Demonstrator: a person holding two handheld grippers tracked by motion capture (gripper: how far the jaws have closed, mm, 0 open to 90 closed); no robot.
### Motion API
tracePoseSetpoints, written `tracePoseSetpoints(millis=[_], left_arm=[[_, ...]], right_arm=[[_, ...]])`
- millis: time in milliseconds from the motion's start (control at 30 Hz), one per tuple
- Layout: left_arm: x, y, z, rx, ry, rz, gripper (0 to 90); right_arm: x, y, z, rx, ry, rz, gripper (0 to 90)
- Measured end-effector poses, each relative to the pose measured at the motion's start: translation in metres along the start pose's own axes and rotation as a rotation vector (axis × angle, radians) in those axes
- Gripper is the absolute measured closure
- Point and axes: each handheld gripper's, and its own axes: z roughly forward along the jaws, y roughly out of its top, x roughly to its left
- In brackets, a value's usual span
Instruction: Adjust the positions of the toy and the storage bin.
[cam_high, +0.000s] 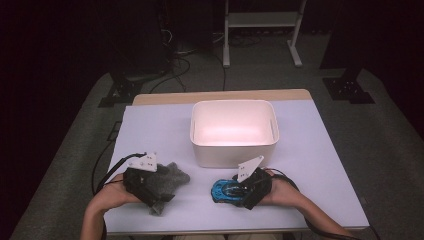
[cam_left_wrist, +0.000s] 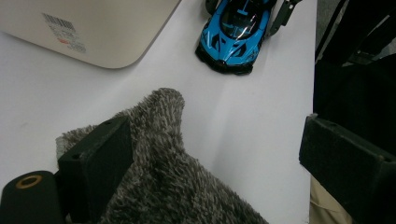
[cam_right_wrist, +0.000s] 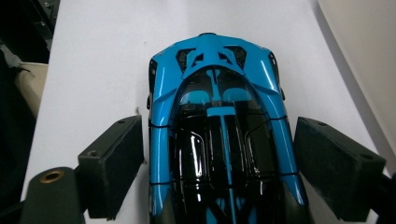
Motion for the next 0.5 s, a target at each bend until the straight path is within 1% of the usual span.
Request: tracePoseSetpoints(millis=[133,267,300,333,433,500], left_arm=[[-0.0001,0.0000,0.0002,0.003,-0.002,0.001,9.0],[0.0000,-0.0003,0.0002,0.002,-0.003,0.000,9.0],[0.0001,-0.0003,0.0001,0.002,-0.003,0.001,9.0],[0.0002,-0.0004,0.0001,0.002,-0.003,0.000,9.0],[0.0001,-0.0004,0.0001,0.003,-0.004,0.000,8.9],[-0.0001,-0.0005,0.0002,0.003,-0.007,0.001,8.8]], right_arm=[[0.0012,-0.0002,0.0008,0.001,-0.012,-0.018,15.8],[0.0010,0.0000,0.0007,-0.006,-0.016,-0.020,15.8],[0.0000,-0.0001,0.0006,-0.007,-0.017,-0.027,15.8],[-0.0001,0.0003,0.0005,-0.007,-0.017,-0.022,15.8],[-0.0008,0.0009,0.0012,-0.002,-0.023,-0.029,15.7],[-0.0007,0.0012,0.0012,-0.001,-0.019,-0.028,15.5]])
